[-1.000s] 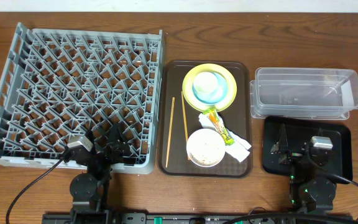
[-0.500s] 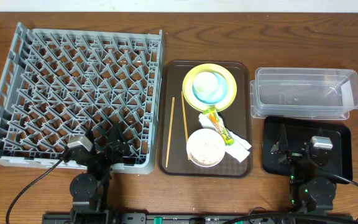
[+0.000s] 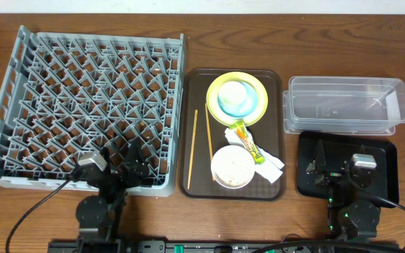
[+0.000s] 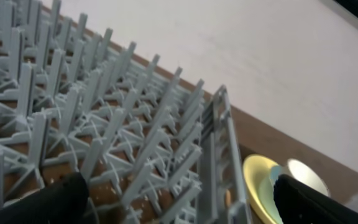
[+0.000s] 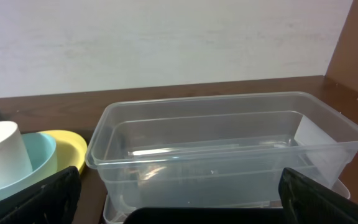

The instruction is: Sort waste into correct bins and load items into the dishwasher

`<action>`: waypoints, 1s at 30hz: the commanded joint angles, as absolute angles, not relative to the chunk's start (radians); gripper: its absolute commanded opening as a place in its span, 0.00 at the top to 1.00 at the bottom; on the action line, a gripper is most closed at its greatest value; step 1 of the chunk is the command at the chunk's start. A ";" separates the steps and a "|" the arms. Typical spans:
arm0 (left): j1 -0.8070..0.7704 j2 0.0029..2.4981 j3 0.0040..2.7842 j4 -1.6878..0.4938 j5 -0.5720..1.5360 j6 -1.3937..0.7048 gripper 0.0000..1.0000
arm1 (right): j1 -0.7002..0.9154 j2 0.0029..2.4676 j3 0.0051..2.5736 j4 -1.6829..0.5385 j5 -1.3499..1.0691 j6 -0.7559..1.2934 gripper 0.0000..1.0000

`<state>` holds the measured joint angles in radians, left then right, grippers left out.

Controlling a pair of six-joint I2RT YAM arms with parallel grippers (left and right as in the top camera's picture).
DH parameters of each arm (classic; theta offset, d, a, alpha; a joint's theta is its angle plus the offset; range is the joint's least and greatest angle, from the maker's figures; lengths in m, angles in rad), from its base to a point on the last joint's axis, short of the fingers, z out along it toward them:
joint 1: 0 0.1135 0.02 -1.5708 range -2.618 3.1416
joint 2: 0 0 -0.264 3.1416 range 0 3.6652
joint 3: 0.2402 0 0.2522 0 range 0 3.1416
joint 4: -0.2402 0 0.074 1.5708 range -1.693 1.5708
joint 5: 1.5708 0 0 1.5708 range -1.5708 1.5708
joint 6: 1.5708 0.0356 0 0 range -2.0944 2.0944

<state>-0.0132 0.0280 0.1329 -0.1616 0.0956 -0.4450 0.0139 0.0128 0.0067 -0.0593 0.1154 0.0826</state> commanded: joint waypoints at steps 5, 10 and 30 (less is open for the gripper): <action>-0.010 0.296 0.629 -0.448 0.227 -0.348 0.02 | 0.010 0.013 0.006 -0.064 0.115 0.077 0.01; -0.010 0.700 1.077 -0.859 0.422 -0.326 0.02 | 0.010 0.013 0.006 -0.064 0.115 0.078 0.01; -0.345 1.354 1.378 -1.195 0.208 -0.326 0.62 | 0.010 0.013 0.006 -0.064 0.115 0.078 0.01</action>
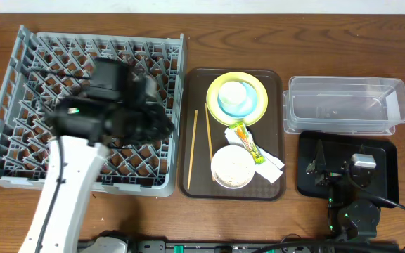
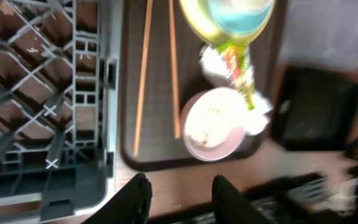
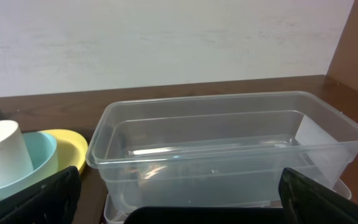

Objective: Sort waste into correct bins and load items into the dishwasher
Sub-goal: 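Reach the left gripper to the wooden chopsticks on the tray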

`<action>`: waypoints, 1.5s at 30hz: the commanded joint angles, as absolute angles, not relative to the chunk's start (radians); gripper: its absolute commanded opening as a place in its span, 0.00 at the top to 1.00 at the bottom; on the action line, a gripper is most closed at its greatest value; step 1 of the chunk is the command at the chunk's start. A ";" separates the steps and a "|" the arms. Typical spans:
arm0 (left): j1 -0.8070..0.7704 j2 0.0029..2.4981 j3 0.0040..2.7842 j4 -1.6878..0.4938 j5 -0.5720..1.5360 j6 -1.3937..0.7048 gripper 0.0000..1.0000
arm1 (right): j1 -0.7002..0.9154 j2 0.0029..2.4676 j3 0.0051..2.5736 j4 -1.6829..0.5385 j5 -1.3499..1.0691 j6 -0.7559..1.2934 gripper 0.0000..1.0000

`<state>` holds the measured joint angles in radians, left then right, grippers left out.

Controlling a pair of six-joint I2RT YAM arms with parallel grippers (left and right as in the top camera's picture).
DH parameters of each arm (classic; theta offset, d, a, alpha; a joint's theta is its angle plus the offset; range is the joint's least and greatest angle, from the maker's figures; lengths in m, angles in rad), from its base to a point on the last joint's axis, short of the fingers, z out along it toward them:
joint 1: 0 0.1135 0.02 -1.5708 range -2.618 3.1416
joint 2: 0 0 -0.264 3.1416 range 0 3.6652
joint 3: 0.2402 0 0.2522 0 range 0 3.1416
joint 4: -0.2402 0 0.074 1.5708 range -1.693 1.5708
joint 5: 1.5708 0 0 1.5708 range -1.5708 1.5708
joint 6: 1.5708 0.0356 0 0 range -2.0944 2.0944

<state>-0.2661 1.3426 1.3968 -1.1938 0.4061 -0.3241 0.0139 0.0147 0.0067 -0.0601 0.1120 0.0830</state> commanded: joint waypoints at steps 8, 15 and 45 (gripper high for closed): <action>-0.569 1.433 1.283 -1.082 -0.019 -0.352 0.54 | 0.010 0.013 0.006 -0.064 0.115 0.077 0.01; -0.654 1.571 1.208 -0.939 -0.064 -0.323 0.54 | 0.010 0.013 0.006 -0.064 0.115 0.077 0.01; -0.670 1.872 1.131 -0.704 -0.125 -0.342 0.62 | 0.010 0.013 0.006 -0.064 0.115 0.078 0.01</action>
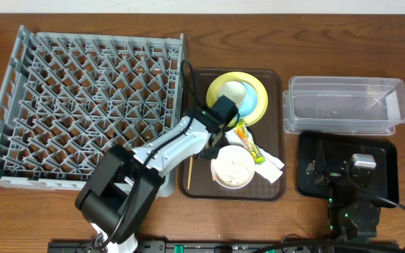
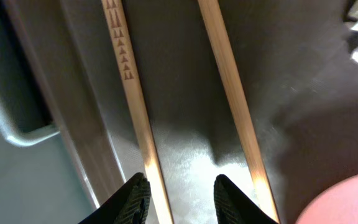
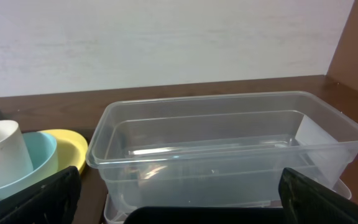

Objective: Sort waste into correct bins and load items into the dishwasher
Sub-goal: 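Reach the left gripper to the wooden chopsticks on the tray, then grasp the chopsticks with the left gripper and lift toward the rack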

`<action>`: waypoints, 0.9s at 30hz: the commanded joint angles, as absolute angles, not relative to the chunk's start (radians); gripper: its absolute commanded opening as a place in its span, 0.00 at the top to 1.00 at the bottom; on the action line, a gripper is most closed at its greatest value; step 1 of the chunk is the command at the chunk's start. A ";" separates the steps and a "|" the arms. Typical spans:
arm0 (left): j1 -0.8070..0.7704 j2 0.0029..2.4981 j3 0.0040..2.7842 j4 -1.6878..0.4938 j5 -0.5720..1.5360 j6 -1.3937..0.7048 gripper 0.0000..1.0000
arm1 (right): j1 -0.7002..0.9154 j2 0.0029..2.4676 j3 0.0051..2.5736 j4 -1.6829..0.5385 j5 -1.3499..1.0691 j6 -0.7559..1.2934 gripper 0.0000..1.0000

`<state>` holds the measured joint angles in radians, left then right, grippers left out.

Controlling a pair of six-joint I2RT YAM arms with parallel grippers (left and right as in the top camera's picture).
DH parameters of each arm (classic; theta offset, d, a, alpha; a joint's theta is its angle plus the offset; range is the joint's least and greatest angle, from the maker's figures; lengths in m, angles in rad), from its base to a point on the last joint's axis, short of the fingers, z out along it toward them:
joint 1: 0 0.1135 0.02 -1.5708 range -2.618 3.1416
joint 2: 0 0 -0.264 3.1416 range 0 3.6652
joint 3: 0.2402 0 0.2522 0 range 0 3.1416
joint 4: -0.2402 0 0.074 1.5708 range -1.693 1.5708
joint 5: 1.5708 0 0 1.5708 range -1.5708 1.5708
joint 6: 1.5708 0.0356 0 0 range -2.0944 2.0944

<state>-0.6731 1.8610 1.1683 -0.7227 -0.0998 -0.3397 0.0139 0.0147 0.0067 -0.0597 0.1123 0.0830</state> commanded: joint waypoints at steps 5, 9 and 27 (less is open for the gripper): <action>-0.649 1.872 1.087 -0.651 -0.124 -0.361 0.62 | 0.010 0.013 0.006 -0.064 0.115 0.078 0.01; -0.644 1.872 1.083 -0.648 -0.091 -0.361 0.66 | 0.010 0.013 0.006 -0.064 0.115 0.077 0.01; -0.636 1.801 1.143 -0.669 -0.064 -0.352 0.93 | 0.010 0.013 0.006 -0.064 0.115 0.077 0.01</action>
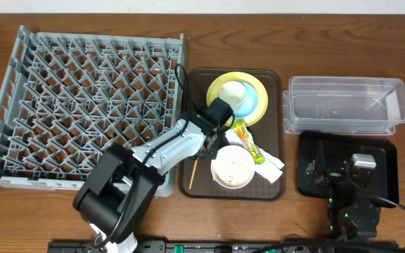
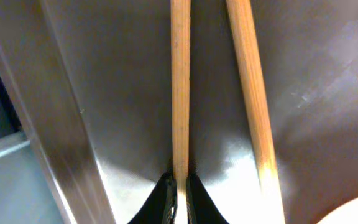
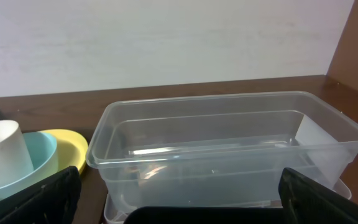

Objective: Sort waste into correct bins and load items into the dishwasher
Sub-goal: 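Grasp the chopsticks with the left gripper and lift toward the rack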

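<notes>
Two wooden chopsticks lie on the left side of the brown tray [image 1: 269,188]. In the left wrist view my left gripper [image 2: 180,188] is shut on the left chopstick [image 2: 180,87], and the other chopstick [image 2: 251,93] lies free just to its right. From overhead, the left gripper [image 1: 205,145] reaches down over the tray and hides most of both sticks; one end [image 1: 195,169] pokes out below it. A pink bowl [image 1: 232,167], a green-orange wrapper [image 1: 249,143] and a white napkin [image 1: 273,164] also lie on the tray. My right gripper [image 1: 325,161] rests open, holding nothing.
The grey dish rack [image 1: 83,105] fills the left of the table. A yellow plate [image 1: 257,88] with a blue bowl and white cup sits at the tray's back. Stacked clear bins [image 3: 229,143] stand at the right, behind the black tray [image 1: 387,176] under the right arm.
My left gripper was open with the left chopstick between its fingers; now it is shut on that chopstick. The stick now lies slightly slanted. The right arm has not moved.
Both arms were parked at the table's front edge. Then the left arm was raised over the dish rack, its camera looking towards the tray. Then its open gripper was down at the two chopsticks, and now it grips the left one.
</notes>
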`<action>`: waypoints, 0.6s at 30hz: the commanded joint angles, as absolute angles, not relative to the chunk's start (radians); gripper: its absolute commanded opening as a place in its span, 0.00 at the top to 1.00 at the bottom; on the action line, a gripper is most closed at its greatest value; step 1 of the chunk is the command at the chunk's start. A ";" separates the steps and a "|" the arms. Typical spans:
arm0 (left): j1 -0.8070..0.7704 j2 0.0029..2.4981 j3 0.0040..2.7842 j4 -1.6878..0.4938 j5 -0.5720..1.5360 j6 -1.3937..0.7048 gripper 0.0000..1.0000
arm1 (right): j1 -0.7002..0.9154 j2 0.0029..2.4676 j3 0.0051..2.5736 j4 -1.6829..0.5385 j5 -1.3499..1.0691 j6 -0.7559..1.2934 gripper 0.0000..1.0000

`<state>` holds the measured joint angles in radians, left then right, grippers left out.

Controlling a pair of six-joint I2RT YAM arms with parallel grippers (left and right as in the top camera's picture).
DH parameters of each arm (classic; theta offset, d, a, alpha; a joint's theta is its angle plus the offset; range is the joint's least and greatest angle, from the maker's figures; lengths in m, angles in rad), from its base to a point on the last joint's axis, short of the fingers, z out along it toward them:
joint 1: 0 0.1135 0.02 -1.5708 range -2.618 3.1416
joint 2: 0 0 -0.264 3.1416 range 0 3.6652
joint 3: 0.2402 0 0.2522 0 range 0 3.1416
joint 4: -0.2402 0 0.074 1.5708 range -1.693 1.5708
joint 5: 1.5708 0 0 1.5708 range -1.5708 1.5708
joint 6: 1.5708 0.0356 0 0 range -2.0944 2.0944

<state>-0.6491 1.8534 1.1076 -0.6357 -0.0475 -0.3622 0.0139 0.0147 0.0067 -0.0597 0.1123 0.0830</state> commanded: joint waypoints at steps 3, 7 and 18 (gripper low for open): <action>-0.606 1.714 1.200 -0.720 -0.100 -0.352 0.92 | 0.010 0.013 0.006 -0.064 0.115 0.077 0.01; -0.530 1.578 1.250 -0.767 -0.110 -0.340 0.92 | 0.010 0.013 0.006 -0.064 0.115 0.077 0.01; -0.337 1.422 1.243 -0.825 -0.060 -0.178 0.92 | 0.010 0.013 0.006 -0.064 0.115 0.077 0.01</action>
<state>-0.3576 1.3834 1.2488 -0.8135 -0.0914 -0.2714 0.0139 0.0147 0.0067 -0.0597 0.1123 0.0826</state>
